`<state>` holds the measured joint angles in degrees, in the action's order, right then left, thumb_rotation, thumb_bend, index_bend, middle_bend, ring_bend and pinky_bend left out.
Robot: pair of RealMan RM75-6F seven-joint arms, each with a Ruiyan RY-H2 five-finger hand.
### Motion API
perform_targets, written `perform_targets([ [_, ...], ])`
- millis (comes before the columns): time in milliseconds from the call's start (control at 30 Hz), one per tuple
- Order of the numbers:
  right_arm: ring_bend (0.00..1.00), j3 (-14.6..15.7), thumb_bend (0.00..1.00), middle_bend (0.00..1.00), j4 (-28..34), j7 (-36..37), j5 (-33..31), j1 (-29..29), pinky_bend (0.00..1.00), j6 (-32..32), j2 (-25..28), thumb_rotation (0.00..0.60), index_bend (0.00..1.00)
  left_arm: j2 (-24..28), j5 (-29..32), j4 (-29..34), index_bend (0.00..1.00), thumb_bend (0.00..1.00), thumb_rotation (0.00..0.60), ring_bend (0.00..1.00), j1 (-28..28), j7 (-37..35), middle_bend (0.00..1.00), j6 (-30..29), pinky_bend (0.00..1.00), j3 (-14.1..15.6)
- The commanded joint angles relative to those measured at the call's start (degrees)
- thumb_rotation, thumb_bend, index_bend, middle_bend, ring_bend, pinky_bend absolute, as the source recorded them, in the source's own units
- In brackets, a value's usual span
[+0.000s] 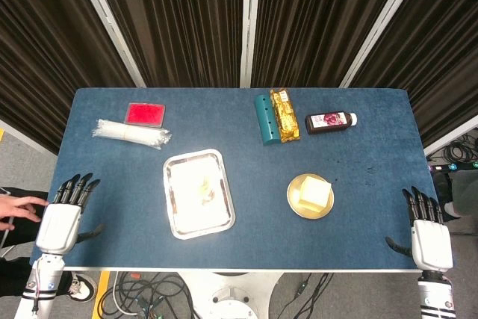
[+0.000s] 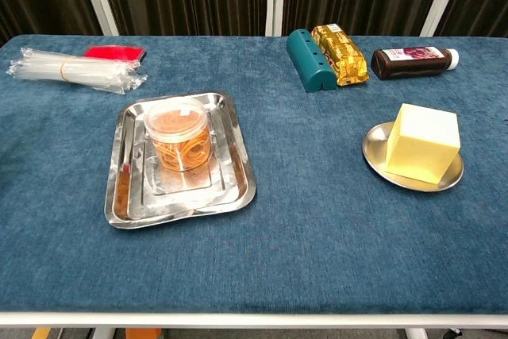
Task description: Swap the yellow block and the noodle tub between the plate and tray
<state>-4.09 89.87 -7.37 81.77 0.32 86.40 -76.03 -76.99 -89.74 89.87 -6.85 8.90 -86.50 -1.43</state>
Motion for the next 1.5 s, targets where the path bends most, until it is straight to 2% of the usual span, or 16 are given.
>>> perform_targets([
  [33,0.00,0.0,0.00,0.00,-0.1,0.0,-0.1,0.0,0.00,-0.1,0.0,0.600,0.00,0.0,0.1,0.0,0.13,0.00,0.600,0.00,0.1,0.0,0.07,0.0,0.11,0.0],
  [367,0.00,-0.6,0.00,0.00,1.3,-1.4,-0.6,1.2,0.00,-1.7,0.4,0.600,0.00,0.2,0.2,0.1,0.13,0.00,0.600,0.00,-0.1,-0.3,0.07,0.1,0.11,-0.2],
  [633,0.00,-3.2,0.00,0.00,6.7,-10.0,-3.5,8.2,0.00,-10.6,-0.4,0.600,0.00,-0.4,0.1,-0.7,0.13,0.00,0.600,0.00,0.0,-0.6,0.07,0.4,0.11,0.3],
  [800,0.00,-5.3,0.00,0.00,9.0,-16.0,-8.6,14.1,0.00,-17.8,-3.9,0.600,0.00,-0.5,0.0,-0.9,0.13,0.00,0.600,0.00,-0.2,-0.7,0.07,0.5,0.11,0.2],
  [967,0.00,-7.0,0.01,0.01,8.0,-21.9,-13.6,18.3,0.00,-20.2,-9.2,0.600,0.00,-0.5,0.1,-1.2,0.13,0.00,0.600,0.00,-0.1,-1.0,0.07,0.4,0.11,0.3],
  [1067,0.00,-7.8,0.03,0.07,7.2,-24.4,-16.3,19.7,0.00,-19.7,-12.0,0.600,0.00,-0.5,0.1,-1.6,0.13,0.00,0.600,0.00,0.1,-1.4,0.07,0.3,0.11,0.4],
  [1200,0.06,-8.4,0.05,0.23,6.3,-25.9,-18.3,20.9,0.00,-18.7,-14.4,0.600,0.00,-0.5,0.2,-2.1,0.13,0.00,0.600,0.00,0.4,-2.2,0.07,0.0,0.11,0.6],
  [1300,0.09,-8.7,0.07,0.27,5.3,-27.3,-19.2,21.7,0.00,-17.3,-16.0,0.600,0.00,-0.6,0.0,-2.8,0.13,0.00,0.600,0.00,0.7,-3.0,0.07,-0.3,0.11,0.8],
  [1500,0.19,-8.6,0.19,0.42,3.6,-27.5,-18.7,22.5,0.00,-15.1,-17.9,0.600,0.00,-0.8,0.1,-3.3,0.13,0.00,0.600,0.00,0.5,-3.3,0.07,-0.1,0.11,0.6],
])
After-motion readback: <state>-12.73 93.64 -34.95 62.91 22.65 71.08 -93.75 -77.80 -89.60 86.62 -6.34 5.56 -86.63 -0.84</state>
